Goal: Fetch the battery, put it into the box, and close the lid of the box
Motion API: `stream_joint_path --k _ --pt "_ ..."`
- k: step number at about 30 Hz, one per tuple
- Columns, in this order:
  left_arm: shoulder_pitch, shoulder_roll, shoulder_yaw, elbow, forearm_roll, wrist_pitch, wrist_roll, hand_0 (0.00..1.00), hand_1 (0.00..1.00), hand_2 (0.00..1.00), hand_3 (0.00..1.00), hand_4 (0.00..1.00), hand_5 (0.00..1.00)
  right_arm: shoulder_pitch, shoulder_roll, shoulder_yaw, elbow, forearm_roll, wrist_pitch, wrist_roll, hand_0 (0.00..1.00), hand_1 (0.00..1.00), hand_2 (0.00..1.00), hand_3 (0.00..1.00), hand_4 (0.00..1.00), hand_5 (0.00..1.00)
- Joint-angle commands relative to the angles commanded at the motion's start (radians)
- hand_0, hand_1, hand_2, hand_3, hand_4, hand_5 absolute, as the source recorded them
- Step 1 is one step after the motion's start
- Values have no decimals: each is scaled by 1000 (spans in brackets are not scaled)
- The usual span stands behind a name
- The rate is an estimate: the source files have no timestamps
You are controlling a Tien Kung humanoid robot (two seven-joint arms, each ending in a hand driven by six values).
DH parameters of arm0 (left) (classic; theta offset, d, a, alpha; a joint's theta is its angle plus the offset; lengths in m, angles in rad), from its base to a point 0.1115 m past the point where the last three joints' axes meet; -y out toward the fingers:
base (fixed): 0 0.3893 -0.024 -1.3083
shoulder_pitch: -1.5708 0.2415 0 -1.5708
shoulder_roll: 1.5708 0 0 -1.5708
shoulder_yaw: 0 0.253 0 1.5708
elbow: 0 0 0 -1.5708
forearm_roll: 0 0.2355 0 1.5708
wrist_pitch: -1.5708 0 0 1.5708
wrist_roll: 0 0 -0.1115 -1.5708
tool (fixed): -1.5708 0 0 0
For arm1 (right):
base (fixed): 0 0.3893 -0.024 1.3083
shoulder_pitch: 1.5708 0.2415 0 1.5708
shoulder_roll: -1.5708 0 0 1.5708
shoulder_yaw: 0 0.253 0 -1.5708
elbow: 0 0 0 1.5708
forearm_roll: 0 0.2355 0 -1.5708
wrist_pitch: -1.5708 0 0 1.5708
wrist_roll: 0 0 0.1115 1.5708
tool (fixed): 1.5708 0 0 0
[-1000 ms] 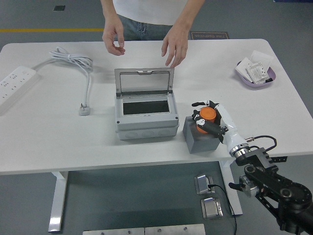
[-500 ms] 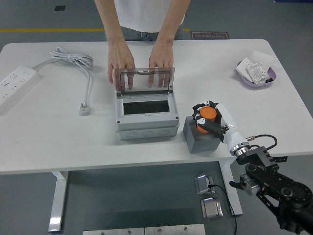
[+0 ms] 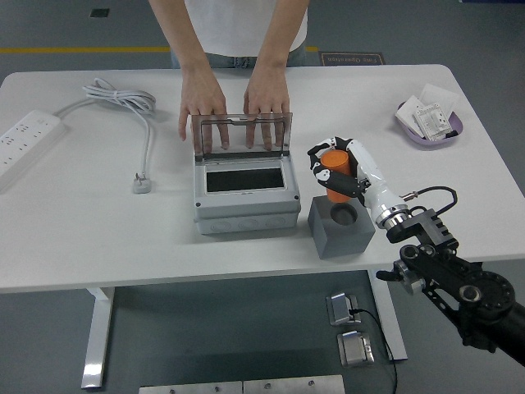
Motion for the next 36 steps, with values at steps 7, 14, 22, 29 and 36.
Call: stream_joint_path --k 7,14,22,29,36 --pt "-1 2 -5 0 7 1 4 640 707 622 606 643 158 84 23 -50 0 -135 -10 -105 114 208 281 294 2 2" --pt "-3 5 -12 0 15 1 7 640 707 623 607 641 155 205 67 -151 -8 -320 33 -261 110 205 280 292 2 2" --pt "-10 6 -25 -1 35 -2 13 641 707 619 604 622 140 316 115 -245 -57 -499 70 -386 112 205 278 291 2 2" --pt "-15 5 -36 -1 55 -4 17 641 707 617 603 614 137 371 152 -265 -114 -611 77 -429 115 205 282 300 2 2" --pt "-21 5 -49 -2 74 -6 21 641 707 617 603 610 134 408 194 -309 -193 -598 39 -416 120 207 278 309 2 2"
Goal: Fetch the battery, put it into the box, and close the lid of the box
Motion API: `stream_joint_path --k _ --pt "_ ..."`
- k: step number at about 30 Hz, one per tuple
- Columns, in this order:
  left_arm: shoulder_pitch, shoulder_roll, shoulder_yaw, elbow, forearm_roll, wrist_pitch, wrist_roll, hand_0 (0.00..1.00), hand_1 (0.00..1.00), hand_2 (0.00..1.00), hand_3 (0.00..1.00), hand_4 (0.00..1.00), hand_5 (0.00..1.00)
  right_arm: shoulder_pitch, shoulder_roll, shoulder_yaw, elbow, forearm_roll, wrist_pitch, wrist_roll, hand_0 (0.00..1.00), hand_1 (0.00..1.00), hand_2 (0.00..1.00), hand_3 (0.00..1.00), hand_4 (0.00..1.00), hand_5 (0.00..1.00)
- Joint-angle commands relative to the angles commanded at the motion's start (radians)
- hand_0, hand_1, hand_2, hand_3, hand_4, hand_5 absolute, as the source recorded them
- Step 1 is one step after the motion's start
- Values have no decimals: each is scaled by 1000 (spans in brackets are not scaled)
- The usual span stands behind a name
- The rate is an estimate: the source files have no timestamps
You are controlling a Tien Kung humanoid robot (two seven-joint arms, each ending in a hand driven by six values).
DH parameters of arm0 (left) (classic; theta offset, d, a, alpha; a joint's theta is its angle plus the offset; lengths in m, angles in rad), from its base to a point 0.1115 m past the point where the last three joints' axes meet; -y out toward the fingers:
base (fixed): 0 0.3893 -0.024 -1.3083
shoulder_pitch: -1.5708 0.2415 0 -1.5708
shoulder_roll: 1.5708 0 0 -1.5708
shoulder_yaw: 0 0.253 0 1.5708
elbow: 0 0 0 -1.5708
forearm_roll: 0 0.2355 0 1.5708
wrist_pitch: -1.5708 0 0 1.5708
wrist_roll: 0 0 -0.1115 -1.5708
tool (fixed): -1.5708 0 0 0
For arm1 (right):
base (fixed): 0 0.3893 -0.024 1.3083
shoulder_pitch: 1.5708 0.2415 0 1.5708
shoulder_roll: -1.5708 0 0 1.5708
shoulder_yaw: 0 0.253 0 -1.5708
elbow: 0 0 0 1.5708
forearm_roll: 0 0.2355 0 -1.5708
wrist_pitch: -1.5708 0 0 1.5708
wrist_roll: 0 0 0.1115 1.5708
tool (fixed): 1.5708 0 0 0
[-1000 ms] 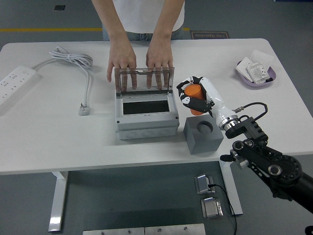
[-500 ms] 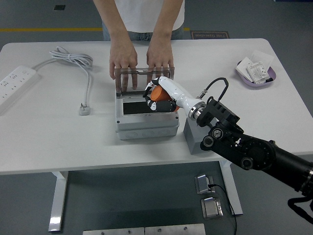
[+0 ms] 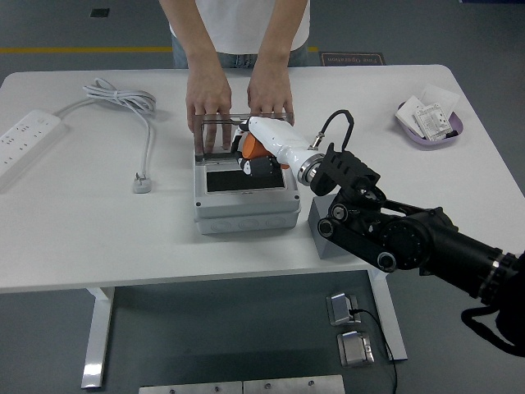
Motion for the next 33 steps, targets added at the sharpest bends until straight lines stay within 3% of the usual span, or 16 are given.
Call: stream_joint_path --k 9,18,22,23,28,29,33 --pt "-8 -4 -10 -1 19 -4 4 641 707 617 603 609 134 13 33 -59 -62 47 -69 38 124 217 285 339 2 2" --pt "-18 -7 -13 -1 33 -8 5 641 707 616 602 606 136 8 40 -57 -87 61 -133 98 146 235 303 374 2 2" --pt "-22 -8 -15 -1 38 -10 6 641 707 616 602 606 136 5 41 -60 -89 56 -136 108 146 235 303 374 2 2" --pt "-22 -9 -15 -1 39 -10 6 641 707 615 601 603 136 4 41 -61 -89 56 -134 110 315 325 404 505 423 127" --pt "-23 -9 -22 -1 47 -11 7 641 707 615 601 603 136 -2 39 -71 -89 73 -125 116 315 325 404 505 423 127" --pt "-22 -9 -24 -1 49 -12 8 641 707 616 602 605 134 -3 38 -73 -90 78 -124 117 394 403 471 536 452 132" --pt "-21 -8 -30 -1 55 -13 9 641 707 616 602 605 134 -9 36 -75 -89 88 -116 120 394 403 471 536 452 132"
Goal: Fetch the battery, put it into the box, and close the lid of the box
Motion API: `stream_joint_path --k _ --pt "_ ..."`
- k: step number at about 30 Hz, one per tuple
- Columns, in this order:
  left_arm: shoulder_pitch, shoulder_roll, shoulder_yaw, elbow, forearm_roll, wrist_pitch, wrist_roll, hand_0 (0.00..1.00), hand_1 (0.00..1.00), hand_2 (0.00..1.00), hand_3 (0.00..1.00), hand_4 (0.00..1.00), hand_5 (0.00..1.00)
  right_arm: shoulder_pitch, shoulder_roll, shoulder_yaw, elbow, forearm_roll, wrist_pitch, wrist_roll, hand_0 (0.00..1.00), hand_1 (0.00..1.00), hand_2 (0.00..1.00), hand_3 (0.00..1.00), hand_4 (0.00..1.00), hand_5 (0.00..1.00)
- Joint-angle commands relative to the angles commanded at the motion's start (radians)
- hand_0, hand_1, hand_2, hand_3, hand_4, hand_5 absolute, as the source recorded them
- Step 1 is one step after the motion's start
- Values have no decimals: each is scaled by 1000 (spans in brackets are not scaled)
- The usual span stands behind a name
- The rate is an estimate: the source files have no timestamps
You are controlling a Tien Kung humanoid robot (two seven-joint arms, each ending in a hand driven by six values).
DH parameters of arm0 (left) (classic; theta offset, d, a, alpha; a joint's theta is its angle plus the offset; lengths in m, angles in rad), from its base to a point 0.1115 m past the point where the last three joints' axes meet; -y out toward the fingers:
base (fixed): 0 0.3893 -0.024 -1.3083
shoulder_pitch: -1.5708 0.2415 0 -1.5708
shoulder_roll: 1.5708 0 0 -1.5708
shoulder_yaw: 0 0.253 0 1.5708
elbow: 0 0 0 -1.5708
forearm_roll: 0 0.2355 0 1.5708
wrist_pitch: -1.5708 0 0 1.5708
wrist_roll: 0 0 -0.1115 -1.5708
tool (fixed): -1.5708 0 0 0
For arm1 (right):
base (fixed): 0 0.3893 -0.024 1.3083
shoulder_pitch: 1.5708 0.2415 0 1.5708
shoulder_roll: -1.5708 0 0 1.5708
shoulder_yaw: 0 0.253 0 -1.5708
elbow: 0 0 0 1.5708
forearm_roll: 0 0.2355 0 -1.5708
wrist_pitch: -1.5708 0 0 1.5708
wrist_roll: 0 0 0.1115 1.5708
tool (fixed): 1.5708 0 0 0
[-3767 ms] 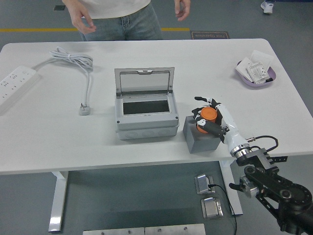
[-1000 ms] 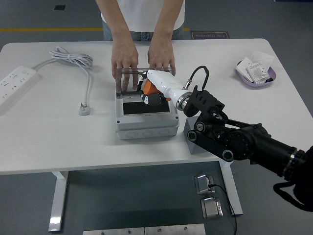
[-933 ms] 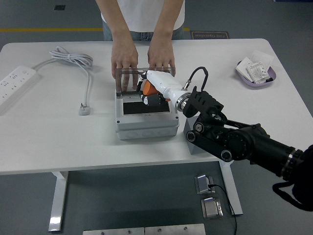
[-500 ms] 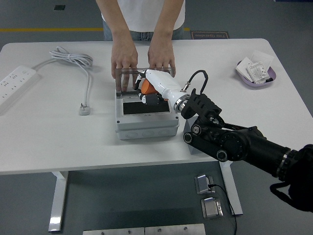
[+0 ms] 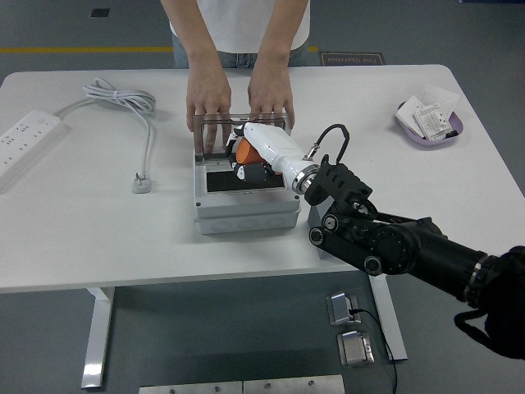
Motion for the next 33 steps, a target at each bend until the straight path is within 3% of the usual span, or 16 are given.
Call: stream_joint_path --k 1,2,7,8,13,14,19,20,33 --pt "0 0 -1 0 1 0 0 641 707 616 602 605 134 -1 0 1 0 2 3 1 394 403 471 536 452 132" --pt "0 0 -1 0 1 -1 0 641 707 616 602 603 132 -2 -1 1 -1 5 6 3 554 521 579 569 501 95" --pt "0 -1 0 0 1 -3 0 641 707 616 602 603 132 -6 -2 2 -5 15 15 10 554 521 579 569 501 95" --pt "0 -1 0 0 1 -3 0 641 707 615 602 601 132 -6 -2 3 -6 16 17 11 693 608 648 637 543 93" --pt "1 -1 -2 0 4 -5 1 641 707 615 602 601 132 -9 -1 2 -7 22 22 15 693 608 648 637 543 93" --pt "1 -1 -2 0 5 -5 1 641 707 615 602 601 131 -10 -1 2 -7 23 23 16 793 685 700 733 553 85" --pt "0 -2 -2 0 7 -10 2 641 707 615 602 601 131 -12 -2 4 -9 31 26 26 793 685 700 733 553 85" --pt "0 -2 -2 0 8 -11 2 641 707 610 601 597 129 -12 -3 4 -9 33 27 28 854 723 732 823 562 84" --pt "-3 -6 -2 0 11 -19 3 641 707 606 601 594 128 -18 -17 33 26 44 58 57 886 733 736 840 571 85"
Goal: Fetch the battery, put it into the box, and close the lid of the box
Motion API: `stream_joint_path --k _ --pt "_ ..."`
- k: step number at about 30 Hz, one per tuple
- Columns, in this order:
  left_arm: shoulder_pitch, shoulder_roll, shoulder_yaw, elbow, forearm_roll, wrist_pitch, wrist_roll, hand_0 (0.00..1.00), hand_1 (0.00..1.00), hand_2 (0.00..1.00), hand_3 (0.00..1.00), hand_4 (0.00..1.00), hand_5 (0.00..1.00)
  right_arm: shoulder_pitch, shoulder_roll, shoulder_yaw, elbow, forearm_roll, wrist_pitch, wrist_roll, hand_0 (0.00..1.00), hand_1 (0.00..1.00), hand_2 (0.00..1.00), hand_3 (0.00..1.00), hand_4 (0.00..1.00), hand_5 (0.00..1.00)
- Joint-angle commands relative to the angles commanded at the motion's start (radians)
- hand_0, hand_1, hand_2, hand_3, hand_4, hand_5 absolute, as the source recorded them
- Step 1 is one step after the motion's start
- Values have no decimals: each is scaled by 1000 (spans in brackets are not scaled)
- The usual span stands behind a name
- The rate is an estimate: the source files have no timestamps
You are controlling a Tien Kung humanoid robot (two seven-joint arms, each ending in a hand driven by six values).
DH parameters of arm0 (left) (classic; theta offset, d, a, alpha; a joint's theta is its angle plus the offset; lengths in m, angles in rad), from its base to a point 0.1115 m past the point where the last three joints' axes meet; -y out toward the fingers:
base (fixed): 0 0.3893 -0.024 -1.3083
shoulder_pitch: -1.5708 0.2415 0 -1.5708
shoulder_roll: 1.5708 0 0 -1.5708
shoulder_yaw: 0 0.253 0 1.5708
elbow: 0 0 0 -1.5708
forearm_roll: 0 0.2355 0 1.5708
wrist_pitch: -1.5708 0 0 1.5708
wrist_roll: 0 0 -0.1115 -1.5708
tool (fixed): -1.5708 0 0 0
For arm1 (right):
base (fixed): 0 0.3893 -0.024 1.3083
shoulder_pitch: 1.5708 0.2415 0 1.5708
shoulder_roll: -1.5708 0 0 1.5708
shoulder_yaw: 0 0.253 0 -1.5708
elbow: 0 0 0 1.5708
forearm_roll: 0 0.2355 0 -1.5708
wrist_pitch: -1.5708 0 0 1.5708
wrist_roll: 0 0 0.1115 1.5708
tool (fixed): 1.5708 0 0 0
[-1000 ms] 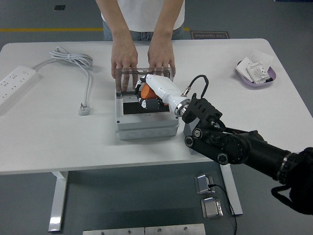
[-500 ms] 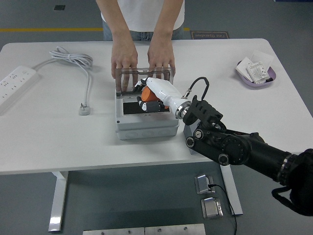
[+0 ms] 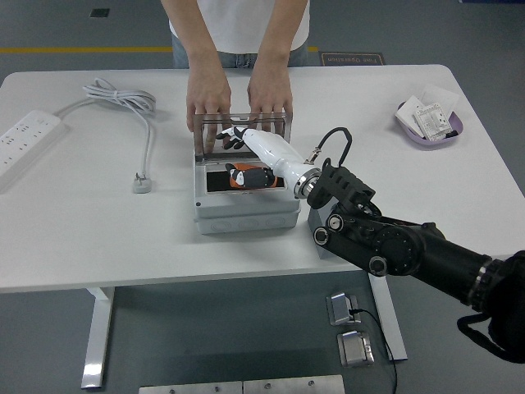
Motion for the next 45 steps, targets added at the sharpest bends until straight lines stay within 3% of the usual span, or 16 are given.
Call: stream_joint_path --k 7,16,17,20,23,28,29,34,35,40,41,45 --pt "1 -3 2 0 -4 1 0 641 707 603 601 592 127 -15 -45 14 70 63 11 -5 890 728 726 839 603 72" --pt "15 -5 -9 -1 -1 5 4 641 707 604 601 592 127 -30 -215 81 289 286 37 9 885 717 709 830 609 71" --pt "16 -6 -13 -1 3 4 6 642 707 601 601 591 125 -18 -227 97 316 310 42 9 844 693 687 795 606 80" --pt "16 -6 -19 -2 11 3 9 642 707 601 601 591 125 26 -238 135 347 337 55 6 844 693 687 795 606 80" --pt "13 -6 -20 -2 12 2 11 642 707 600 600 588 124 66 -232 152 322 340 67 5 832 698 687 786 626 96" --pt "6 -2 -29 -3 25 -1 14 642 707 600 600 588 124 141 -187 123 214 373 88 19 832 698 687 786 626 96" --pt "4 -2 -32 -3 30 -1 16 642 707 600 600 588 124 154 -174 111 186 383 92 24 845 711 703 791 811 297" --pt "-1 0 -41 -4 46 -4 18 642 707 600 600 588 124 188 -127 62 72 422 111 44 845 711 703 791 811 297" --pt "-2 0 -44 -4 51 -5 19 642 706 598 600 584 121 193 -117 49 44 434 115 48 863 722 717 796 903 450" --pt "-6 0 -51 -4 64 -7 20 642 706 598 600 584 121 200 -91 15 -51 465 117 62 863 722 717 796 903 450" --pt "-7 0 -51 -4 66 -7 20 641 706 599 601 585 119 199 -87 10 -65 470 116 65 878 733 723 801 972 634" --pt "-11 0 -47 -3 65 -8 18 641 706 599 601 585 119 187 -79 -8 -85 482 111 77 878 733 723 801 972 634"
